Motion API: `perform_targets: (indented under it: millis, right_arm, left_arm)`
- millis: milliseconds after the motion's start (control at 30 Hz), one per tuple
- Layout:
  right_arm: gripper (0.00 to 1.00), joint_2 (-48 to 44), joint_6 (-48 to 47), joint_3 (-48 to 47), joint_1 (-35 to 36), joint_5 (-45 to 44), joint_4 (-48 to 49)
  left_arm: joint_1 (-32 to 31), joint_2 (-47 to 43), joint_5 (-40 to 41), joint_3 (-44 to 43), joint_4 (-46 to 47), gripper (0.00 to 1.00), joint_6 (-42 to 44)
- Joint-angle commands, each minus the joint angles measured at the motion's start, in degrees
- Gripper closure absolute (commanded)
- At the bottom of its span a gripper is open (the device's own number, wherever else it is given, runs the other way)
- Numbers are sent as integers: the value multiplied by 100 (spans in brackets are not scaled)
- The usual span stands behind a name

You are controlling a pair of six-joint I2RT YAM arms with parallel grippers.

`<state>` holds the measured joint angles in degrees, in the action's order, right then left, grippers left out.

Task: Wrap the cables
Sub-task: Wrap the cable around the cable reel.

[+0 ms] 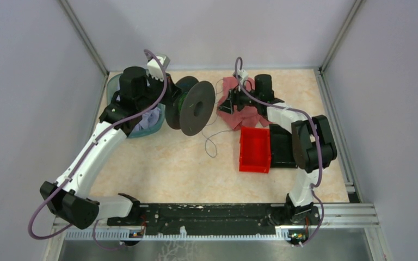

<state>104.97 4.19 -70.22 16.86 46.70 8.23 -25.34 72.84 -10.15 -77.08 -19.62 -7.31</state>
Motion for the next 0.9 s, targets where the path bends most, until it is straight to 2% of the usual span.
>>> perform_targets:
  millis: [0, 167, 433, 667, 867]
  right_arm:
    - [34, -39, 494, 144, 27, 457, 1654]
    - [37, -5, 690, 357, 23, 570, 2185]
    - [67, -21, 957, 652, 28, 702, 2783]
    - [100, -119, 899, 794, 26, 507, 2817]
    - [100, -264, 597, 844, 24, 12, 2069]
  left_arm:
    - [32, -150, -437, -354, 233, 100, -263]
    - [29, -106, -573, -414, 220, 100, -340]
    - [86, -103, -603, -404, 221, 100, -414]
    - [151, -114, -615, -387, 239, 100, -494]
    - [207, -87, -253, -432, 274, 100, -597]
